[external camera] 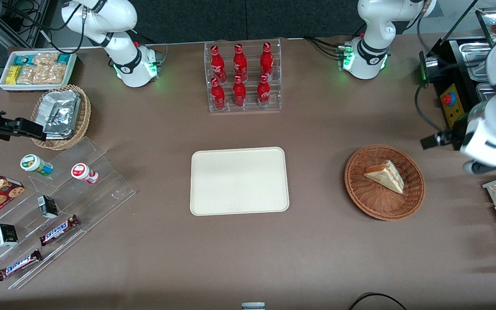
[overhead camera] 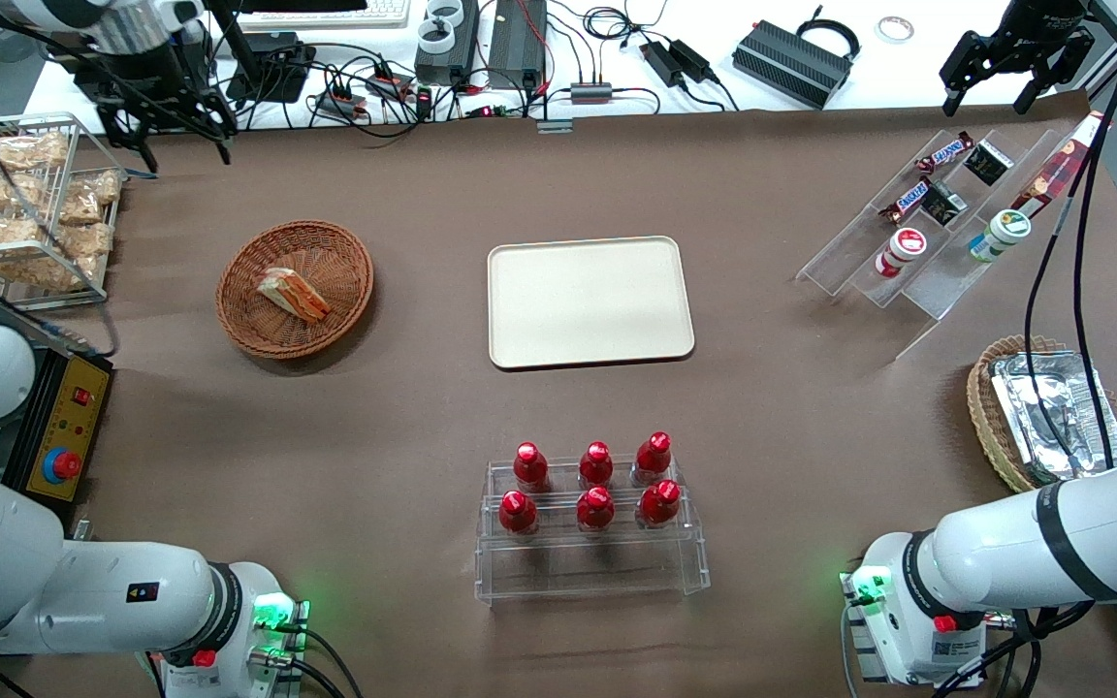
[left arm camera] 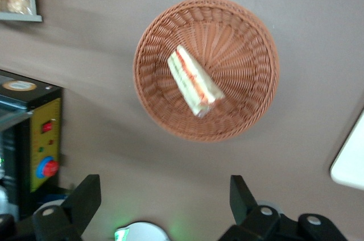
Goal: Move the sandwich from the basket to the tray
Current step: 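Move the left gripper down over the sandwich in the wicker basket, then close the left gripper on the wrapped sandwich and lift it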
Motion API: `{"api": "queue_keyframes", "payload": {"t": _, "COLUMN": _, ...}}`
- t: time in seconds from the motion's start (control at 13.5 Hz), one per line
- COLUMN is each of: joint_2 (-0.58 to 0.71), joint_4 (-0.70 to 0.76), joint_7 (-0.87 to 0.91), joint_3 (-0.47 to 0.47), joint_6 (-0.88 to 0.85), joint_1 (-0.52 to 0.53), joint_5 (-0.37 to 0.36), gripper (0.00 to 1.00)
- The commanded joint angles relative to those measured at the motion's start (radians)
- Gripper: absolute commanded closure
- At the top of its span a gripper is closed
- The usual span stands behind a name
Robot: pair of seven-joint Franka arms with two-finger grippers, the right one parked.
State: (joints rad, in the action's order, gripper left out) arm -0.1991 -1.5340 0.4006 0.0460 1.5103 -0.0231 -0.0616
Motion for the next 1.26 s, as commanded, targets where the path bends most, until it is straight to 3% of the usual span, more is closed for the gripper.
{"api": "queue_keyframes", "payload": {"t": 0.0, "joint_2": -0.029, "joint_4": -0.049, "joint_7": 0.217, "joint_3": 0.009, "joint_6": 0.091, "joint_1": 0.003, "joint_5": 0.009, "gripper": 0.00}}
{"api": "queue_keyframes", "payload": {"t": 0.37, "joint_2": -0.022, "joint_4": -0.317, "joint_7": 0.559, "joint_3": 0.011, "joint_6": 0.458, "joint_1": -0.012, "joint_5": 0.008, "gripper": 0.00}}
{"api": "queue_keyframes", "payload": {"t": 0.74, "joint_2": 0.012, "joint_4": -0.572, "joint_7": 0.711, "joint_3": 0.006, "joint_6": 0.830, "joint_1": 0.003, "joint_5": 0.022, "gripper": 0.00}}
{"api": "queue_keyframes", "payload": {"t": 1.19, "joint_2": 0.018, "joint_4": -0.669, "joint_7": 0.727, "joint_3": 0.005, "joint_6": 0.907, "joint_1": 0.005, "joint_5": 0.020, "gripper": 0.00}}
